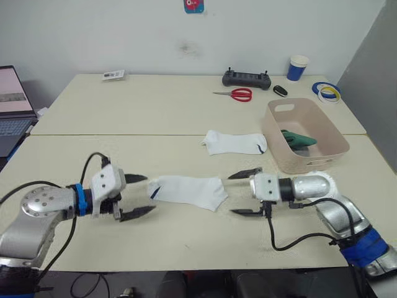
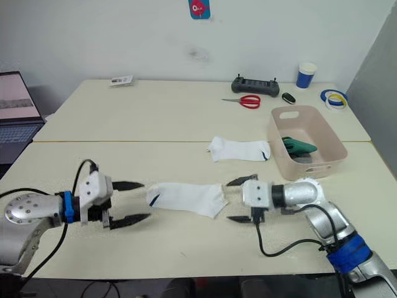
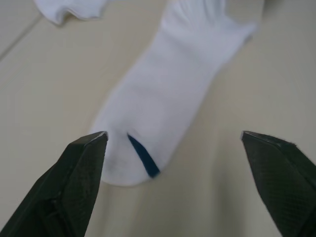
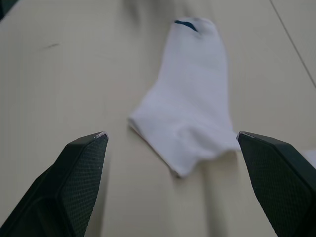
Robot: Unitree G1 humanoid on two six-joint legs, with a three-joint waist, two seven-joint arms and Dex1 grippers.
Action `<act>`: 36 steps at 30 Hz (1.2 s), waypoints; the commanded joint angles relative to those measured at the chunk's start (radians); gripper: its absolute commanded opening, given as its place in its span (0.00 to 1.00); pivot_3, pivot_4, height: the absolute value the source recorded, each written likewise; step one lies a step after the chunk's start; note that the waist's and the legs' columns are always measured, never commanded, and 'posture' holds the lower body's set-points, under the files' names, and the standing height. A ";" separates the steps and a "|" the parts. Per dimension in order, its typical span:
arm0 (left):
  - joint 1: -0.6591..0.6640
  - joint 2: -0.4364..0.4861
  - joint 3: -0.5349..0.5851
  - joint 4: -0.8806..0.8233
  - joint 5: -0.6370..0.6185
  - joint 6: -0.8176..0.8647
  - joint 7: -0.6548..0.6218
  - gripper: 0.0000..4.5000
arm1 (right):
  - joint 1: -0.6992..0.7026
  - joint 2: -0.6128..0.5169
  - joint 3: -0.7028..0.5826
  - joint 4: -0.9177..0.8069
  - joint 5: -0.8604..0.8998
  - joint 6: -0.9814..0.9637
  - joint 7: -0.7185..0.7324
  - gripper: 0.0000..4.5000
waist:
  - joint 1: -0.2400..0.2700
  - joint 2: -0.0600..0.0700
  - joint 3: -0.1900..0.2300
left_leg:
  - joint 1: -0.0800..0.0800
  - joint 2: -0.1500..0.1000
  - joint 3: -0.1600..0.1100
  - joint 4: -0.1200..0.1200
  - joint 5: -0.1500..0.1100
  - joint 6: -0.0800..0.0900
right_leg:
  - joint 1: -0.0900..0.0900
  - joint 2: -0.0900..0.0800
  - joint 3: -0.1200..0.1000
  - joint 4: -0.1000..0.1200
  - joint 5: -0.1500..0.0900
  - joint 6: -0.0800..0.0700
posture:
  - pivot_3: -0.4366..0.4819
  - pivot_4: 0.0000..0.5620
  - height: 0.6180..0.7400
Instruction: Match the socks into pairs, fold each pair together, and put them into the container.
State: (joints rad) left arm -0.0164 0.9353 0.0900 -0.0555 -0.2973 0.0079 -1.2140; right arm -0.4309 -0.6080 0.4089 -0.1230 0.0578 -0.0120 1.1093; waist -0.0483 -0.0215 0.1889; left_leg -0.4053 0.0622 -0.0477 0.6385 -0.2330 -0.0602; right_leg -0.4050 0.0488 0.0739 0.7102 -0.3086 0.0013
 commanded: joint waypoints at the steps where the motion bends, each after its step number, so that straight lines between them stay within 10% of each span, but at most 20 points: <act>1: -0.052 -0.027 -0.038 0.100 0.083 -0.140 0.010 1.00 | -0.032 0.042 0.042 0.049 -0.043 -0.060 0.004 1.00 | 0.000 0.000 0.000 | 0.000 0.000 0.000 0.000 0.000 0.000 | 0.000 0.000 0.000 0.001 0.000 0.000 | 0.48 0.27 1.00; 6: -0.157 -0.084 -0.107 0.230 0.165 -0.186 0.053 1.00 | -0.037 0.111 0.066 0.121 -0.081 -0.052 -0.027 1.00 | 0.018 0.000 0.000 | 0.000 -0.001 0.000 0.001 0.000 0.000 | 0.001 0.002 -0.001 0.002 0.000 -0.001 | 0.48 0.27 1.00; 10: -0.185 -0.099 -0.138 0.261 0.194 -0.191 0.051 0.80 | -0.050 0.129 0.065 0.160 -0.111 -0.060 -0.037 0.91 | 0.019 0.000 -0.001 | 0.000 -0.001 0.000 0.002 0.000 0.000 | 0.001 0.002 -0.001 0.003 0.000 0.000 | 0.48 0.27 1.00; 21: -0.238 -0.123 -0.170 0.293 0.197 -0.179 0.044 0.00 | -0.082 0.133 0.019 0.214 -0.106 -0.052 -0.059 0.06 | 0.018 0.000 -0.001 | 0.004 -0.001 0.000 0.001 0.000 0.000 | 0.004 0.002 -0.001 0.004 0.000 0.000 | 0.48 0.27 1.00; 36: -0.023 0.037 0.001 -0.170 -0.134 0.144 -0.086 0.00 | -0.091 0.061 -0.050 -0.120 0.172 0.322 0.102 0.01 | 0.012 0.000 0.000 | 0.004 0.002 -0.002 0.000 0.000 0.000 | 0.003 0.001 -0.001 0.004 -0.001 -0.002 | 0.48 0.27 1.00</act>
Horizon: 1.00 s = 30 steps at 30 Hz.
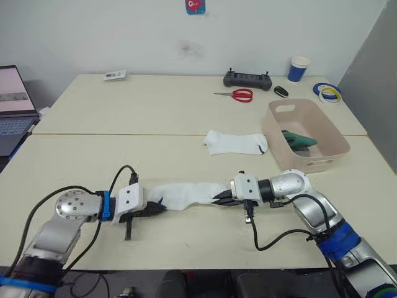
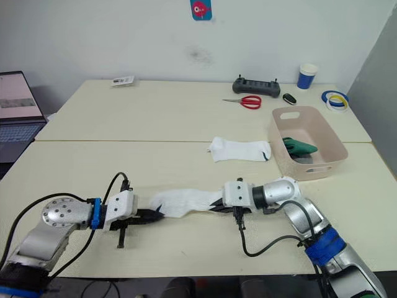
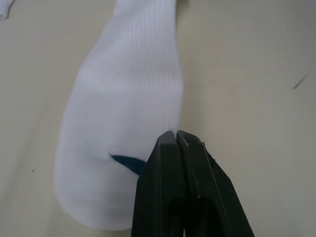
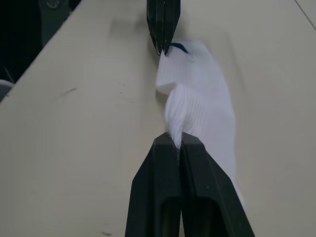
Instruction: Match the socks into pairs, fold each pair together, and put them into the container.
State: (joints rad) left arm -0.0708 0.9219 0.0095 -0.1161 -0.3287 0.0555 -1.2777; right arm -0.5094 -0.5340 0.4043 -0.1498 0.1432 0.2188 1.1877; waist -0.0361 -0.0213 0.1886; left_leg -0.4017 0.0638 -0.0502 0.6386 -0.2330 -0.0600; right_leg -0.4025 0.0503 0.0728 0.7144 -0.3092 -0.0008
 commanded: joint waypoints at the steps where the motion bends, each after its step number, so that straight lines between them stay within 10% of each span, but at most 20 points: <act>1: 0.058 0.075 0.110 -0.152 -0.139 0.136 -0.036 0.00 | -0.015 -0.024 -0.058 -0.125 0.125 0.141 0.034 0.01 | -0.001 0.000 0.000 | 0.000 0.000 0.000 0.000 0.000 0.000 | 0.000 0.000 0.000 0.000 0.000 0.000 | 0.48 0.27 1.00; 12: 0.259 0.307 0.306 -0.376 -0.441 0.586 -0.161 0.00 | -0.036 -0.134 -0.107 -0.322 0.511 0.668 0.064 0.01 | -0.011 0.000 0.001 | 0.002 0.000 0.001 -0.004 0.000 0.000 | -0.001 -0.001 0.000 -0.001 -0.001 -0.001 | 0.48 0.27 1.00; 30: -0.339 -0.005 -0.196 0.218 0.181 0.058 -0.065 0.00 | -0.091 -0.025 -0.019 0.085 0.196 0.354 -0.028 0.01 | -0.008 -0.001 0.001 | 0.000 -0.002 0.003 -0.007 0.000 0.000 | -0.003 0.002 0.000 -0.002 -0.001 -0.002 | 0.48 0.27 1.00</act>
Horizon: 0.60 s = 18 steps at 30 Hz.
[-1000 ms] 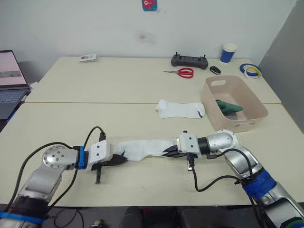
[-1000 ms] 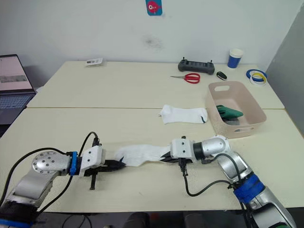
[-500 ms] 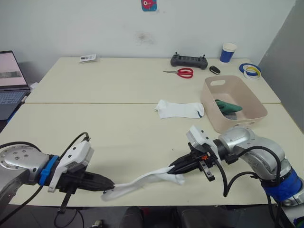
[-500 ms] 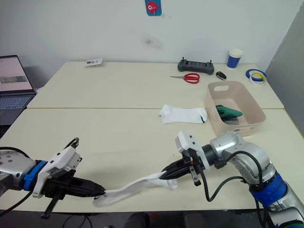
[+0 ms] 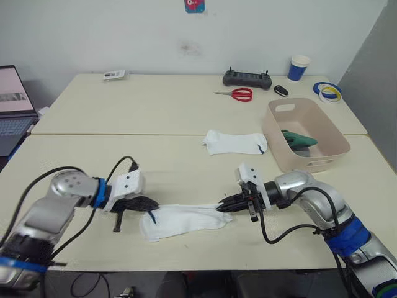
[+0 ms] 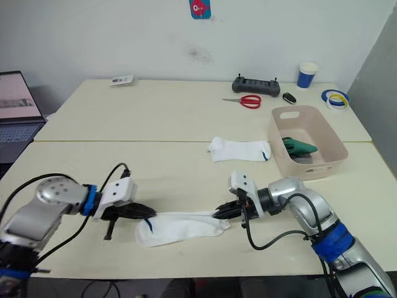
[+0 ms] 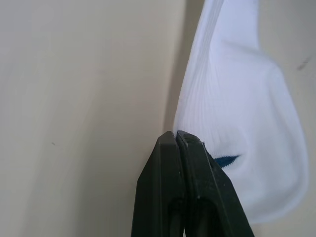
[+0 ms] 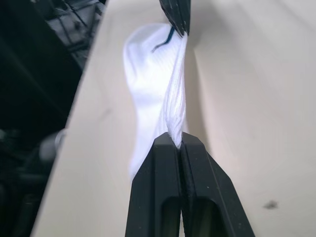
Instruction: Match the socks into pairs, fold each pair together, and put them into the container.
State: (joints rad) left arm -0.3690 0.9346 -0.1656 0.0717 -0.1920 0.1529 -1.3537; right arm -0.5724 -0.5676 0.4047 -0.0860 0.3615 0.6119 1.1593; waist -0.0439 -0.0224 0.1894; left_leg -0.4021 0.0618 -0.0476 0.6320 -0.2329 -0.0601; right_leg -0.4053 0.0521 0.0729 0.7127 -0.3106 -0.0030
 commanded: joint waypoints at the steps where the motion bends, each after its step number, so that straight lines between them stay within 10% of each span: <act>1: -0.057 -0.030 -0.031 0.040 0.058 -0.043 0.014 0.00 | -0.037 0.012 -0.020 0.037 -0.032 -0.046 -0.003 0.01 | -0.001 0.000 0.000 | 0.000 0.000 0.000 0.000 0.000 0.000 | 0.000 0.000 0.000 0.000 0.000 0.000 | 0.48 0.27 1.00; 8: -0.135 -0.108 -0.057 0.100 0.138 -0.103 0.079 0.00 | -0.084 0.009 -0.013 0.140 -0.126 -0.071 -0.026 0.01 | -0.005 0.000 0.000 | 0.000 0.000 -0.001 0.000 0.000 0.000 | 0.000 0.000 0.000 0.001 0.000 0.000 | 0.48 0.27 1.00; 18: -0.080 -0.090 0.089 0.044 0.072 -0.138 0.176 0.63 | -0.089 -0.008 -0.102 0.171 -0.188 -0.245 -0.079 0.62 | -0.009 0.000 0.000 | 0.000 0.001 -0.001 0.000 0.000 0.000 | 0.000 0.000 -0.001 0.001 0.000 0.000 | 0.48 0.27 1.00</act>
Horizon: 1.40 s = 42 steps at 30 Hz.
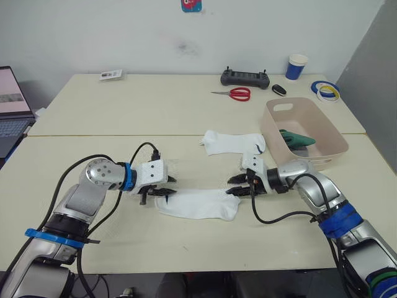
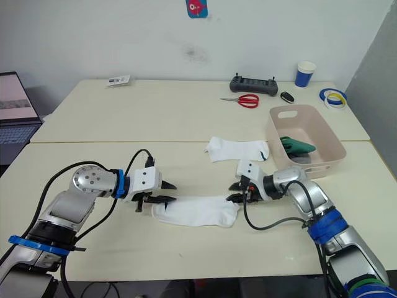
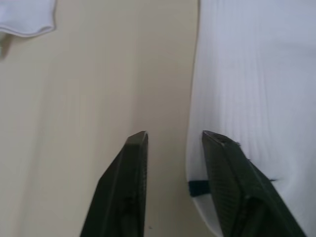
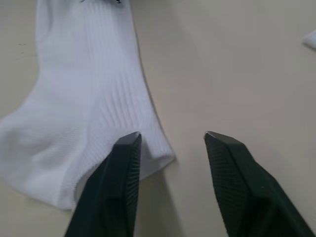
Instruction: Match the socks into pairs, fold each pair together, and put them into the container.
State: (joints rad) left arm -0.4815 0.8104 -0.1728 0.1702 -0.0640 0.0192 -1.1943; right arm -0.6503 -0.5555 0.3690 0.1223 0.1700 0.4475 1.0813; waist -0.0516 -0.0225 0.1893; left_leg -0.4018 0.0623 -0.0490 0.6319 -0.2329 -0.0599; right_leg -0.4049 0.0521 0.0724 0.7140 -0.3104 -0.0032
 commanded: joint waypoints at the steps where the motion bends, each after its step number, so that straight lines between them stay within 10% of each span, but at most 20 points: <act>1: 0.064 0.047 0.130 -0.083 -0.085 -0.010 0.009 0.70 | 0.001 -0.034 -0.083 -0.052 0.005 -0.116 0.008 0.62 | -0.005 0.000 0.000 | 0.000 0.000 0.000 0.000 0.000 0.000 | 0.000 0.000 0.000 0.000 0.000 0.000 | 0.48 0.27 1.00; 3: 0.142 0.074 0.182 -0.151 -0.141 -0.025 -0.026 0.84 | 0.029 -0.068 -0.103 -0.085 0.014 -0.171 0.043 0.62 | -0.005 0.000 0.000 | 0.000 0.000 0.000 0.000 0.000 0.000 | 0.000 -0.001 0.000 0.000 0.000 0.000 | 0.48 0.27 1.00; 10: 0.424 0.126 0.284 -0.313 -0.238 -0.099 -0.096 0.84 | 0.155 -0.157 -0.134 -0.158 0.054 -0.265 0.163 0.62 | -0.003 0.000 0.000 | 0.001 0.001 0.000 -0.002 0.000 0.000 | 0.001 -0.003 0.000 -0.001 -0.001 0.001 | 0.48 0.27 1.00; 17: 0.429 0.073 0.179 -0.279 -0.070 -0.222 -0.005 0.84 | 0.214 -0.125 -0.097 -0.149 0.052 -0.192 0.164 0.62 | -0.003 0.000 0.000 | 0.003 0.000 0.001 -0.001 0.001 -0.001 | 0.002 -0.003 0.001 0.000 0.001 0.000 | 0.48 0.27 1.00; 22: 0.371 0.042 0.133 -0.229 -0.010 -0.238 0.051 0.57 | 0.219 -0.087 -0.089 -0.138 0.052 -0.144 0.136 0.62 | -0.002 0.000 0.000 | 0.002 0.000 0.001 0.000 0.001 -0.001 | 0.001 -0.001 0.001 0.000 0.002 0.000 | 0.48 0.27 1.00; 30: 0.363 0.057 0.132 -0.214 -0.024 -0.250 0.045 0.02 | 0.217 -0.058 -0.110 -0.145 0.091 -0.075 0.135 0.13 | -0.003 0.000 0.000 | 0.002 0.000 0.001 -0.001 0.001 -0.001 | 0.001 -0.001 0.001 0.000 0.002 0.000 | 0.48 0.27 1.00; 42: 0.473 0.154 0.239 -0.156 -0.099 -0.373 -0.006 0.00 | 0.269 -0.040 -0.096 -0.346 0.211 0.282 0.053 0.01 | -0.005 0.000 0.000 | 0.002 0.001 0.000 -0.001 0.001 -0.001 | 0.001 -0.002 0.001 0.000 0.001 0.000 | 0.48 0.27 1.00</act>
State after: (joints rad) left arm -0.0169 0.9448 0.0228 0.0134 -0.1351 -0.3314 -1.1935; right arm -0.3809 -0.6033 0.2870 -0.1767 0.3467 0.6893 1.1538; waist -0.0564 -0.0222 0.1892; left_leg -0.3998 0.0636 -0.0492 0.6305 -0.2320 -0.0605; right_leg -0.4041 0.0505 0.0728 0.7139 -0.3090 -0.0029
